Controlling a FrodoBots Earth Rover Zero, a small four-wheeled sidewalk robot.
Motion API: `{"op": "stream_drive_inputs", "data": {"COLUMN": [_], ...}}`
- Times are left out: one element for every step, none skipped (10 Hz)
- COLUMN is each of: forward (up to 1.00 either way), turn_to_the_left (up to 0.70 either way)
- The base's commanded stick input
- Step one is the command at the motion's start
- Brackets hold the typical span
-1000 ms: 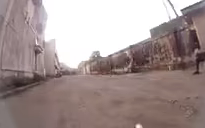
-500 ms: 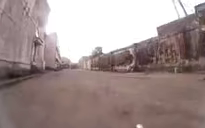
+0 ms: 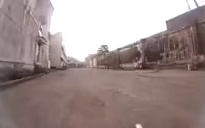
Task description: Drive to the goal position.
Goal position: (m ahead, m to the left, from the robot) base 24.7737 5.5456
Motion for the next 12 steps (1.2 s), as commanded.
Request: {"op": "stream_drive_inputs", "data": {"forward": [1.0, 1.0, 1.0, 1.0, 1.0, 1.0, 1.0, 1.0, 1.0, 1.0, 1.0, 1.0], "turn_to_the_left": [0.01, 0.0, 0.0, 0.0, 0.0, 0.0, 0.0, 0.0, 0.0, 0.0, 0.0, 0.0]}}
